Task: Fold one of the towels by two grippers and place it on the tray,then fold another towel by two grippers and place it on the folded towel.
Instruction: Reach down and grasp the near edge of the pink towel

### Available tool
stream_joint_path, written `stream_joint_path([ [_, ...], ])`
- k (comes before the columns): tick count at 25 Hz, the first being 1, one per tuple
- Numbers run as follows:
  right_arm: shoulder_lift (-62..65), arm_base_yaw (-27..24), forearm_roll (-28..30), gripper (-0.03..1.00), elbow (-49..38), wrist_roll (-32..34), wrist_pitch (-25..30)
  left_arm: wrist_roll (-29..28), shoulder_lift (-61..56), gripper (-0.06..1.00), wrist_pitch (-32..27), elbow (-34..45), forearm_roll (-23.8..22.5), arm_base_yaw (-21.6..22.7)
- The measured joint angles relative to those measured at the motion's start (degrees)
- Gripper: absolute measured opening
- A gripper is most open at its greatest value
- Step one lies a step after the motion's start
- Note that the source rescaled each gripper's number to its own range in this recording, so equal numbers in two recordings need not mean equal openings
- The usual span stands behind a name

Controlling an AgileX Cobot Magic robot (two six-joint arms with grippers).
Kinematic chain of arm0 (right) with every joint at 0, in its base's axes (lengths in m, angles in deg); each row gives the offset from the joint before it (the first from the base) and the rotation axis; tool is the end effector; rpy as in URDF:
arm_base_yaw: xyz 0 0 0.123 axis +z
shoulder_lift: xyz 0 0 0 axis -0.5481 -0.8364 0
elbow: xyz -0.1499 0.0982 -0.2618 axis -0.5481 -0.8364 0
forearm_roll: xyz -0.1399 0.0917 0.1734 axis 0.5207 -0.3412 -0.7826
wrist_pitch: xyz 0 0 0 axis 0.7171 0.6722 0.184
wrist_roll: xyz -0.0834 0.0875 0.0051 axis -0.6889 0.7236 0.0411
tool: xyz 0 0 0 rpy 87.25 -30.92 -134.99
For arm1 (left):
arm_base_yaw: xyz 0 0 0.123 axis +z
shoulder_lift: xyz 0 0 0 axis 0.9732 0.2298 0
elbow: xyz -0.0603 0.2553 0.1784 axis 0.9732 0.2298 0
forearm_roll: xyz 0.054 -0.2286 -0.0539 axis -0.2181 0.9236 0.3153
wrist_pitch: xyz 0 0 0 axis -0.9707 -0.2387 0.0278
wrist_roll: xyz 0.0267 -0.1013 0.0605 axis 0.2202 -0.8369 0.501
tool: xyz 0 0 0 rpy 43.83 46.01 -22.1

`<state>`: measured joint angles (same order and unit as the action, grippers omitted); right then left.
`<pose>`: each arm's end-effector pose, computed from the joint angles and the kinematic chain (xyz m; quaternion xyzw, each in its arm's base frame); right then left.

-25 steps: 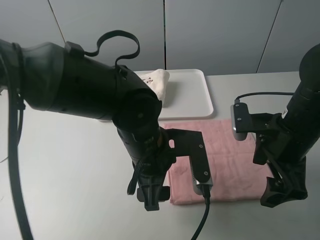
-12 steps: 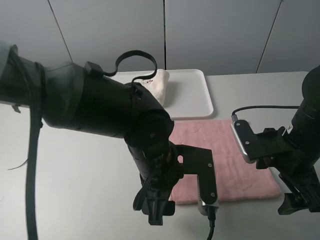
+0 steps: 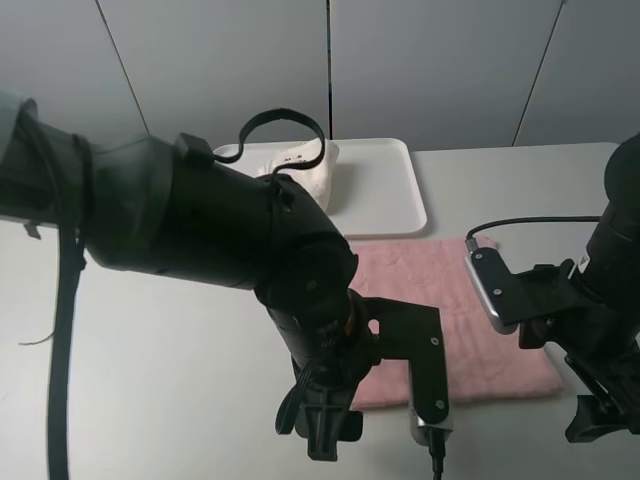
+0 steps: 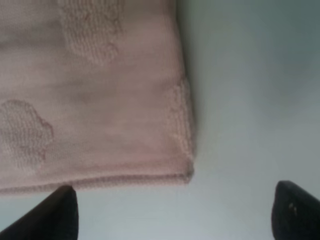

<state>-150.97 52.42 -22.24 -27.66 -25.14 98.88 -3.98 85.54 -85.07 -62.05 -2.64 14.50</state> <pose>0.1702 0.0676 0.1501 0.6994 -0.7101 -0.0616 0.0529 0.1762 -0.3316 0.1368 0.7309 0.6750 -0.0209 0.0984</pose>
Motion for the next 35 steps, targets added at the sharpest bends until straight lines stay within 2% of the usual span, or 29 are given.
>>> stream_joint_path([
  [13, 0.0, 0.0, 0.0, 1.0, -0.8, 0.49, -5.95, 0.13, 3.92, 0.99, 1.28, 0.0, 0.96, -2.23],
  [30, 0.02, 0.0, 1.15, 1.0, -3.05, -3.49, -6.36, 0.02, 4.53, 0.99, 3.35, -0.02, 0.96, -2.62],
  [35, 0.02, 0.0, 1.15, 1.0, -3.05, -3.49, -6.36, -1.12, 7.34, 0.99, 0.27, -2.86, 0.96, -2.65],
])
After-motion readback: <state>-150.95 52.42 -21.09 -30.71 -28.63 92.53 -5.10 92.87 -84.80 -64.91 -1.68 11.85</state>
